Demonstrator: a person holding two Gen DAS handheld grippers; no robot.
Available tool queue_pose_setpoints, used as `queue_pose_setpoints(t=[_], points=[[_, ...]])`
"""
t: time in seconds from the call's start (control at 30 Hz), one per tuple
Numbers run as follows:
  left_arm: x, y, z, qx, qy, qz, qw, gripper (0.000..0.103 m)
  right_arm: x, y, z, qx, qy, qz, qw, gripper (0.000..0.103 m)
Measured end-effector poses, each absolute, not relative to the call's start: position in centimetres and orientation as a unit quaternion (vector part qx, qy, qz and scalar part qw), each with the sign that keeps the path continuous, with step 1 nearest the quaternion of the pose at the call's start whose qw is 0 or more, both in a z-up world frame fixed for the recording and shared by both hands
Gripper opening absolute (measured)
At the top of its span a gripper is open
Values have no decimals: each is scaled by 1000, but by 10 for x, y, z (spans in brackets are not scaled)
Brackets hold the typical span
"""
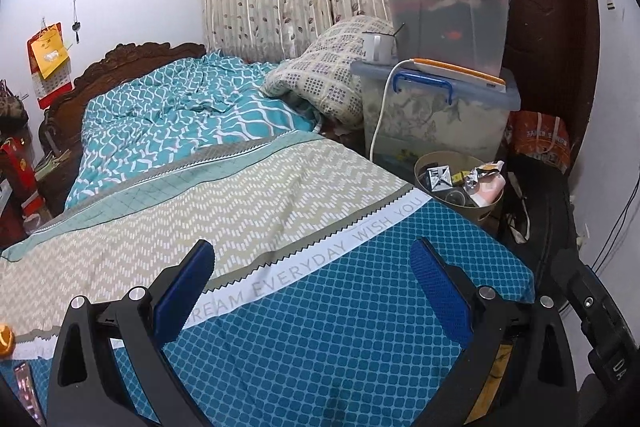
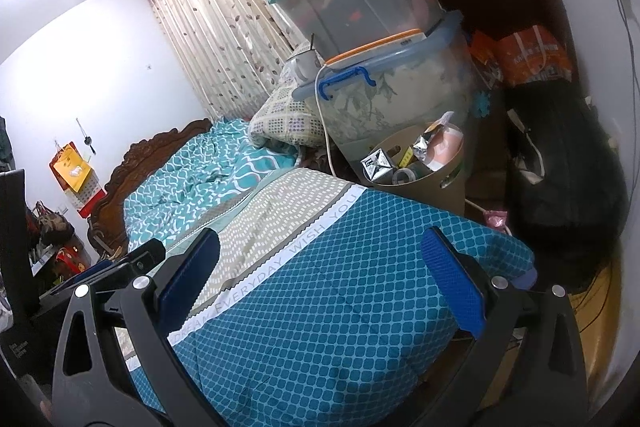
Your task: Collect trash
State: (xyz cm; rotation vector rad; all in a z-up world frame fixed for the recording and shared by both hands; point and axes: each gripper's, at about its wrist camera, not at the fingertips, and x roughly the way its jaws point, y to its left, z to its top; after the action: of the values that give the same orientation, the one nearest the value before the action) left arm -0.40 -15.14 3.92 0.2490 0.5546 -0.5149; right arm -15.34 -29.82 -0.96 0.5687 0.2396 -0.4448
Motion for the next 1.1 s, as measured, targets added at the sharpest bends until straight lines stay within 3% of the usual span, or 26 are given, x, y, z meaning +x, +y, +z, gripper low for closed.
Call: queue_pose_setpoints(t=[1.1], points=[[-6,-147,42,137,258,-240,926,94,-150,-289,-17,284,135,-196,929,100]])
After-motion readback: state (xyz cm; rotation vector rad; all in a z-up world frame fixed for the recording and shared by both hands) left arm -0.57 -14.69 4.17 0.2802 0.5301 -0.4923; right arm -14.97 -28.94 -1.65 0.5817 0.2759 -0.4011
